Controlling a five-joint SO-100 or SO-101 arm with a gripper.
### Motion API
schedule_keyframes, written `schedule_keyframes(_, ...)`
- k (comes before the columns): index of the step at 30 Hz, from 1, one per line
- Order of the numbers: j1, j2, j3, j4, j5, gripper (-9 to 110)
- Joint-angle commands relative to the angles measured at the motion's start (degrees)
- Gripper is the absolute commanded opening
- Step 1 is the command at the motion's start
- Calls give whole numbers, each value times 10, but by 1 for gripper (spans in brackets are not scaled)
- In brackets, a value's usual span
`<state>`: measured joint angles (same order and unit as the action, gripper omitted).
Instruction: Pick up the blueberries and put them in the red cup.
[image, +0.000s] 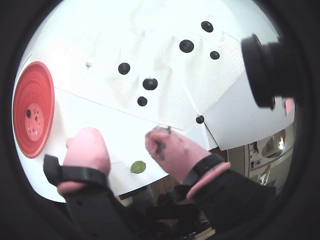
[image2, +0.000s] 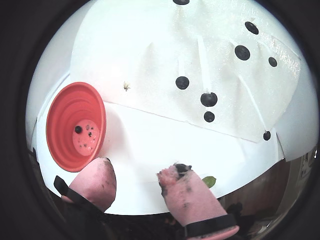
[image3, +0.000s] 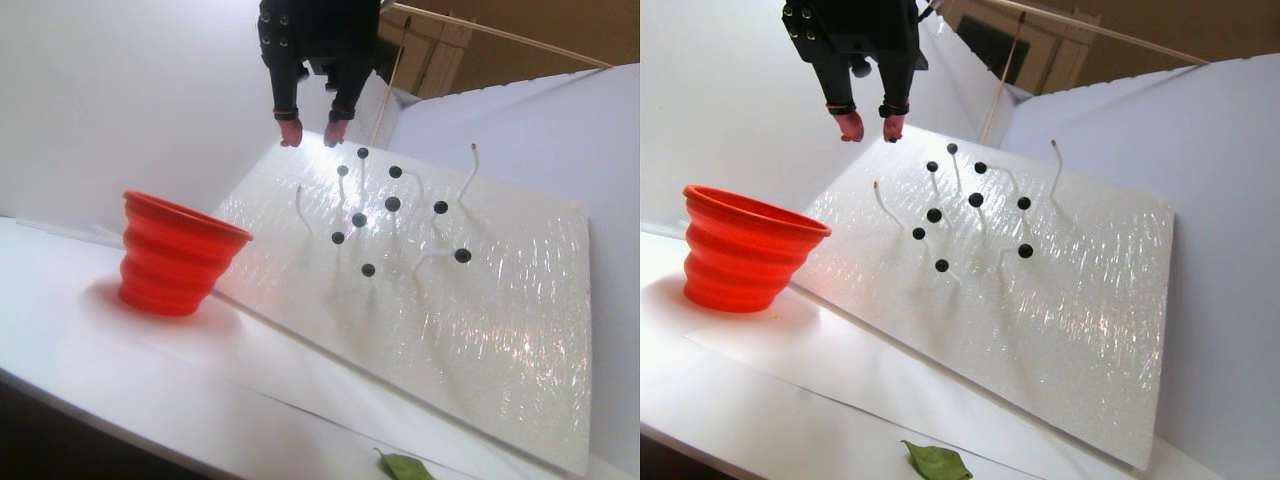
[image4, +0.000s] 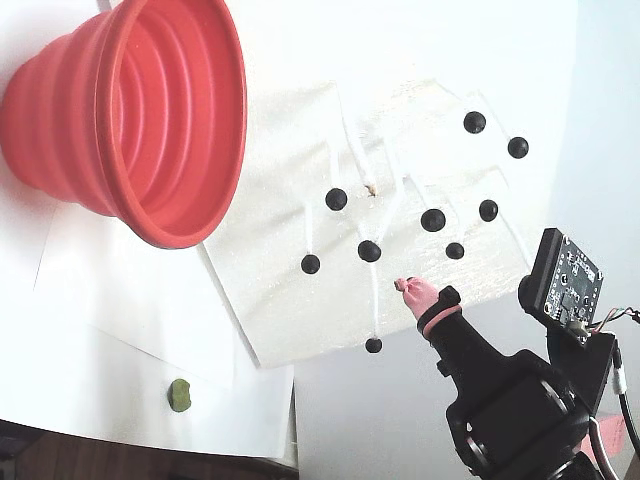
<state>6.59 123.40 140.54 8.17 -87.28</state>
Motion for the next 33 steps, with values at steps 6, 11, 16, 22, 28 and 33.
schedule_keyframes(6,37,21,-25,-2,2,17)
schedule_keyframes(11,47,1,-34,-9,0,17)
schedule_keyframes(16,55,-33,-51,-23,-4,17)
schedule_keyframes(22,67,-68,-66,-38,-11,17)
schedule_keyframes(28,78,-100,-84,-54,-19,17)
schedule_keyframes(33,83,-127,-101,-69,-28,17)
